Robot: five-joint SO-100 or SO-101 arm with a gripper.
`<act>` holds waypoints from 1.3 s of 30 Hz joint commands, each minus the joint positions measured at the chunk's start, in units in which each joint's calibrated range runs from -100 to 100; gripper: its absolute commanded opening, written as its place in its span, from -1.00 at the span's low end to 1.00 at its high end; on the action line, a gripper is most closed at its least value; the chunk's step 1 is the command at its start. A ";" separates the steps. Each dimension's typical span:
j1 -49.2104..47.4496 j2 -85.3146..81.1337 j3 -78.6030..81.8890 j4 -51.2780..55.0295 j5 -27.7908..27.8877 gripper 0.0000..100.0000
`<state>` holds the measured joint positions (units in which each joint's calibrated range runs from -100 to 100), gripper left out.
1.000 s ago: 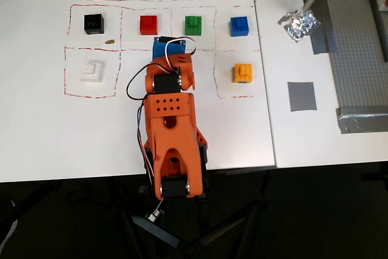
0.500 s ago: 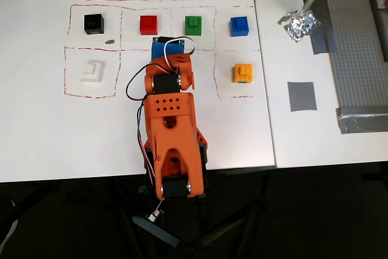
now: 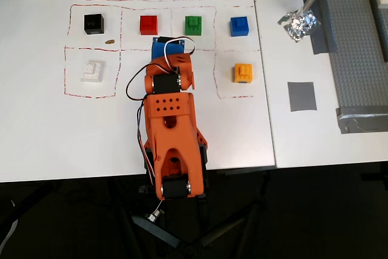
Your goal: Grab the block and put it in the grey marker
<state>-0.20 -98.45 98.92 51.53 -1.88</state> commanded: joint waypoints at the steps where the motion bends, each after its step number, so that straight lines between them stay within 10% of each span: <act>1: 1.66 3.45 -1.73 -0.26 -0.39 -1.00; 39: 28.12 85.14 -76.71 10.60 -22.03 -0.93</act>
<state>25.12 -13.02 30.30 61.82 -23.13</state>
